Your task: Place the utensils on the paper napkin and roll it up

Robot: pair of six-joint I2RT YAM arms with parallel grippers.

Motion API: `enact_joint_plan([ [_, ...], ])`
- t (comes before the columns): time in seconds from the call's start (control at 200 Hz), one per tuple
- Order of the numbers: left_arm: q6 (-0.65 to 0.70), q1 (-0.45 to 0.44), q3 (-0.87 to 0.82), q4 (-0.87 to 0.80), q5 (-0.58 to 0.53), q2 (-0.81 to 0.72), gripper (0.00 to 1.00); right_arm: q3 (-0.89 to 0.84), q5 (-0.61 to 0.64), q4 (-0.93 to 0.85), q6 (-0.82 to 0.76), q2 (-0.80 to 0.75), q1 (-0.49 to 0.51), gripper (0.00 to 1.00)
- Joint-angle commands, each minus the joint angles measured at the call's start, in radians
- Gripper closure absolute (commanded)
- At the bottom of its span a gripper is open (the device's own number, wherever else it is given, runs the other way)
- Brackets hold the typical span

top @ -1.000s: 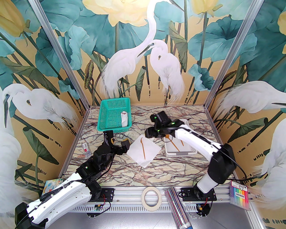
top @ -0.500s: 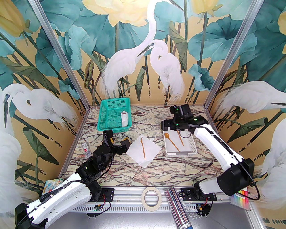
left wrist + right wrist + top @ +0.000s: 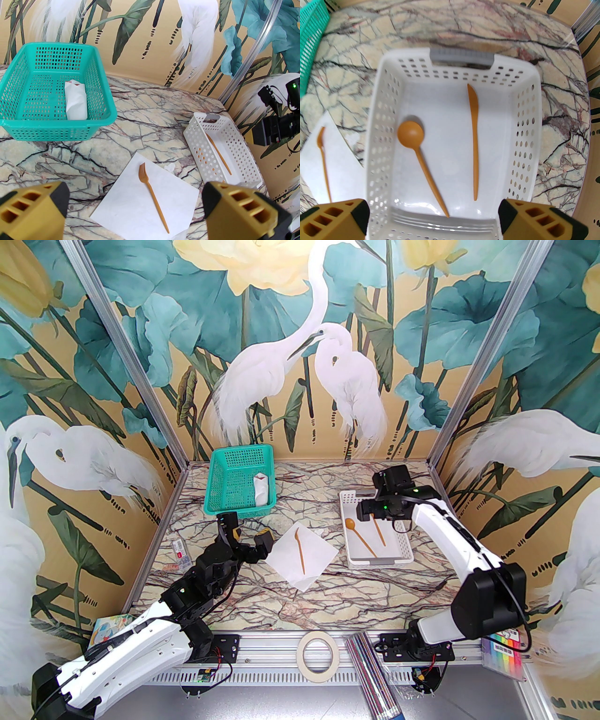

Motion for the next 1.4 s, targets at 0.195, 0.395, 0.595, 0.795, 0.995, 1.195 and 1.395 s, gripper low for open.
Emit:
enact_joint_plan([
  [0.195,0.018,0.006,0.020,0.078,0.034,0.056,0.01,-0.004,-0.022,0.009,-0.095,0.133,-0.005,0.04],
  [0.395,0.017,0.006,0.026,0.086,0.044,0.085,0.00,0.030,-0.036,-0.029,-0.100,0.241,-0.007,0.10],
  [0.595,0.011,0.007,0.027,0.088,0.043,0.091,0.00,0.041,-0.048,-0.037,-0.090,0.317,-0.006,0.21],
  [0.795,0.011,0.006,0.030,0.083,0.039,0.094,0.01,0.042,-0.050,-0.055,-0.081,0.355,-0.006,0.28],
  [0.995,0.011,0.007,0.030,0.076,0.035,0.094,0.01,0.038,-0.055,-0.073,-0.075,0.375,0.002,0.31],
  [1.195,0.012,0.006,0.032,0.073,0.031,0.096,0.01,0.039,-0.056,-0.076,-0.074,0.404,0.016,0.34],
  [1.395,0.012,0.007,0.038,0.063,0.031,0.096,0.01,0.045,-0.036,-0.079,-0.065,0.439,0.036,0.38],
])
